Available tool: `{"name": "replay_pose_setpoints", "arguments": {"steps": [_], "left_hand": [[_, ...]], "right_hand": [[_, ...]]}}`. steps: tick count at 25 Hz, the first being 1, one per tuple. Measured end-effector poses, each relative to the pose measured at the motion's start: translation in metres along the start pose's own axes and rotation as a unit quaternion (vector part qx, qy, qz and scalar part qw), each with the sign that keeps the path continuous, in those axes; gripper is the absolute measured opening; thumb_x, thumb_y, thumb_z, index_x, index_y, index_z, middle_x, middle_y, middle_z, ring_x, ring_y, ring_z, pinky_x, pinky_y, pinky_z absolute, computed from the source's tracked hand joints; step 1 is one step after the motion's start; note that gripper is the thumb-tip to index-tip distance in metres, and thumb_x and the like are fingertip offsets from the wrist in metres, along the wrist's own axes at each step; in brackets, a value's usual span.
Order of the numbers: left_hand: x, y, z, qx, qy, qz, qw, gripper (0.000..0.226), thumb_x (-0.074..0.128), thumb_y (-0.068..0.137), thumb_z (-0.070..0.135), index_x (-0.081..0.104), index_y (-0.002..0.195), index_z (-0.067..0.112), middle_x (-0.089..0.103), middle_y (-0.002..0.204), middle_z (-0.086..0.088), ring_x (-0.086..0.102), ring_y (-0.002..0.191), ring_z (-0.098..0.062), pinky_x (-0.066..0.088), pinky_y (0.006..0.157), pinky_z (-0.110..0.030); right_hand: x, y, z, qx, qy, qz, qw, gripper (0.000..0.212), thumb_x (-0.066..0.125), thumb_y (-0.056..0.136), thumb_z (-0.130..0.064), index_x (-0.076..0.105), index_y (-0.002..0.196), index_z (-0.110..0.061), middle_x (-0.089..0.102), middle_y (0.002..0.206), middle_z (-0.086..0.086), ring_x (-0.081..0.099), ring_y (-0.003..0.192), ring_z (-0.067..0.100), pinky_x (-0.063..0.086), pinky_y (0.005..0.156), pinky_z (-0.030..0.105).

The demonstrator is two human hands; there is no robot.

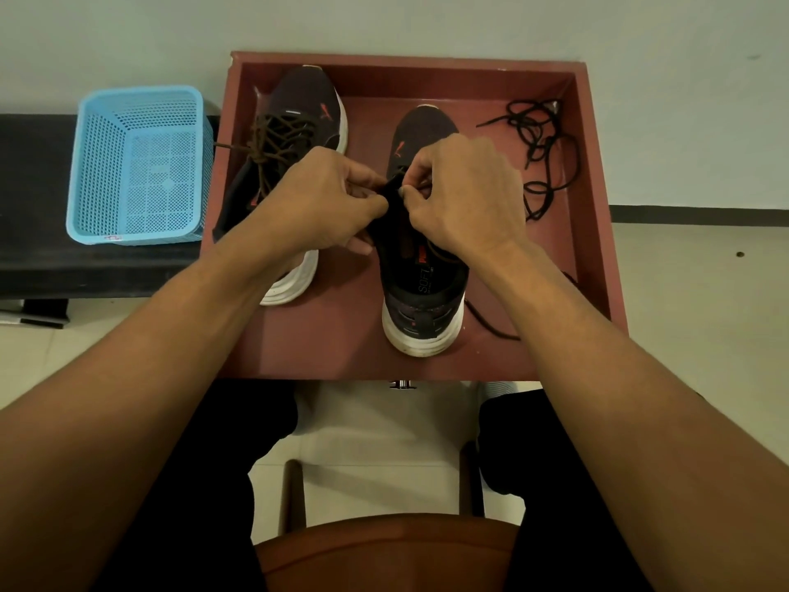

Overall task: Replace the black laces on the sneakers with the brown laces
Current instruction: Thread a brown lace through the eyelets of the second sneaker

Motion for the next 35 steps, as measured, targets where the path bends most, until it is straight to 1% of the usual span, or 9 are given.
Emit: {"name": "replay_pose_setpoints", "arguments": {"steps": [5,10,14,19,23,27,31,33,35], "left_hand": [[0.000,0.001,0.005,0.023,0.026,-0.007,0.999,0.024,0.062,0.101,0.012,0.075,0.121,0.015,0.079,0.094,-0.006,0.078,0.076,-0.016,0.066,0.072,-0.033],[-0.003,0.006,0.000,0.022,0.006,0.018,1.000,0.025,0.055,0.108,0.020,0.077,0.111,0.008,0.077,0.094,-0.008,0.078,0.077,-0.018,0.065,0.065,-0.031],[-0.010,0.012,0.002,0.061,0.048,0.079,0.994,0.009,0.069,0.101,0.016,0.077,0.100,0.014,0.077,0.083,-0.003,0.077,0.067,-0.012,0.062,0.056,-0.024],[-0.010,0.012,0.006,0.069,0.060,0.086,0.992,0.005,0.072,0.098,0.016,0.076,0.097,0.012,0.076,0.079,-0.002,0.075,0.060,-0.011,0.062,0.055,-0.025],[-0.011,0.012,0.011,0.084,0.156,0.101,0.979,0.009,0.070,0.095,0.020,0.073,0.090,0.013,0.075,0.073,0.000,0.070,0.051,-0.006,0.058,0.054,-0.018],[-0.015,0.010,0.009,0.075,0.223,0.113,0.965,0.013,0.066,0.092,0.019,0.069,0.081,0.011,0.072,0.059,-0.004,0.069,0.045,-0.013,0.061,0.057,-0.027],[-0.014,0.009,-0.001,0.065,0.336,0.113,0.933,0.016,0.060,0.083,0.029,0.065,0.081,0.013,0.070,0.072,-0.011,0.071,0.059,-0.028,0.064,0.065,-0.040],[-0.007,0.008,0.003,0.083,0.381,0.104,0.915,0.017,0.060,0.086,0.027,0.067,0.091,0.013,0.069,0.083,-0.013,0.070,0.070,-0.032,0.063,0.070,-0.045],[-0.005,0.006,0.016,0.126,0.427,0.130,0.886,0.024,0.059,0.092,0.030,0.072,0.109,0.020,0.071,0.095,-0.012,0.068,0.082,-0.038,0.060,0.071,-0.047]], "right_hand": [[0.000,0.004,-0.015,-0.066,-0.066,-0.022,0.995,0.018,0.066,0.098,-0.035,0.078,0.109,-0.027,0.075,0.103,-0.001,0.067,0.105,0.026,0.049,0.091,0.041],[-0.001,0.007,-0.002,-0.037,-0.001,-0.029,0.999,0.015,0.075,0.094,-0.035,0.082,0.106,-0.030,0.077,0.106,-0.003,0.070,0.105,0.023,0.056,0.088,0.041],[-0.001,0.009,0.001,-0.040,0.020,-0.024,0.999,0.017,0.080,0.090,-0.035,0.083,0.105,-0.029,0.078,0.107,-0.002,0.070,0.105,0.025,0.057,0.091,0.045],[0.011,0.016,0.011,-0.015,0.060,-0.050,0.997,0.019,0.084,0.081,-0.037,0.083,0.099,-0.032,0.078,0.102,0.000,0.074,0.094,0.021,0.062,0.085,0.040],[0.013,0.016,0.012,-0.018,0.053,-0.068,0.996,0.018,0.084,0.081,-0.039,0.083,0.097,-0.033,0.078,0.099,-0.002,0.074,0.092,0.019,0.062,0.084,0.039],[0.009,0.017,0.021,0.002,0.062,-0.076,0.995,0.016,0.085,0.081,-0.043,0.082,0.095,-0.037,0.077,0.099,-0.005,0.073,0.094,0.017,0.062,0.085,0.038],[0.009,0.015,0.020,-0.006,0.062,-0.090,0.994,0.015,0.085,0.083,-0.038,0.083,0.097,-0.034,0.078,0.100,-0.006,0.072,0.098,0.015,0.062,0.087,0.038],[0.009,0.016,0.020,-0.014,0.065,-0.093,0.993,0.016,0.084,0.084,-0.037,0.083,0.099,-0.034,0.079,0.101,-0.005,0.072,0.098,0.015,0.061,0.088,0.037],[0.010,0.016,0.019,-0.018,0.067,-0.100,0.993,0.017,0.083,0.086,-0.036,0.083,0.103,-0.035,0.078,0.103,-0.004,0.072,0.097,0.016,0.061,0.088,0.037]]}}
Point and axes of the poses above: each hand's wrist, its own y-axis towards the middle knuckle, its own x-axis out of the palm, z = x × y, the point moved 9 cm from there along y, towards the middle knuckle
